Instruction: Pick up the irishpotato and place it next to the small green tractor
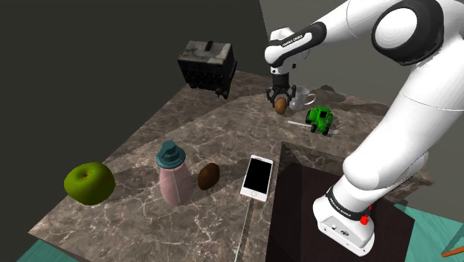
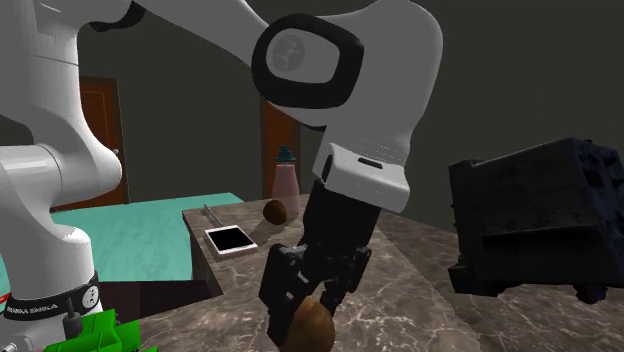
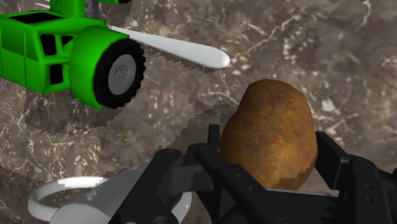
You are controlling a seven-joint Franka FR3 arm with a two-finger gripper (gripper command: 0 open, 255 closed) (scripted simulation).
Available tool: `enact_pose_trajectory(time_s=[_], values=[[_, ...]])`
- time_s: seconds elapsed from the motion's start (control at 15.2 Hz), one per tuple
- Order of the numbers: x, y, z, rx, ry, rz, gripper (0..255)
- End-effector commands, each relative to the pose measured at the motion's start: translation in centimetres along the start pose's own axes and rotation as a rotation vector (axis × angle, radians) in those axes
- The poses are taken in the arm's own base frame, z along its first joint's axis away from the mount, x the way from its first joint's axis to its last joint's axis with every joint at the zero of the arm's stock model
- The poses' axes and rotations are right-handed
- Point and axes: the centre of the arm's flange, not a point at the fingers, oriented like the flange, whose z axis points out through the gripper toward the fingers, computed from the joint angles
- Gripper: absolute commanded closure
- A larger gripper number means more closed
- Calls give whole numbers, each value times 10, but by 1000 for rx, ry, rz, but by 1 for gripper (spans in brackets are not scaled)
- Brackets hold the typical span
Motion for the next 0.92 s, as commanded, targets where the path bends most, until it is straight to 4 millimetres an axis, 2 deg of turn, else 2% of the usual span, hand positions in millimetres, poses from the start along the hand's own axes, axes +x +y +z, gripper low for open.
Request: enact_pose_trajectory(time_s=[0.0, 0.46, 0.53, 0.86], values=[[2, -3, 13, 0, 0, 0, 255], [2, -3, 13, 0, 0, 0, 255], [2, -3, 13, 0, 0, 0, 0], [2, -3, 13, 0, 0, 0, 0]])
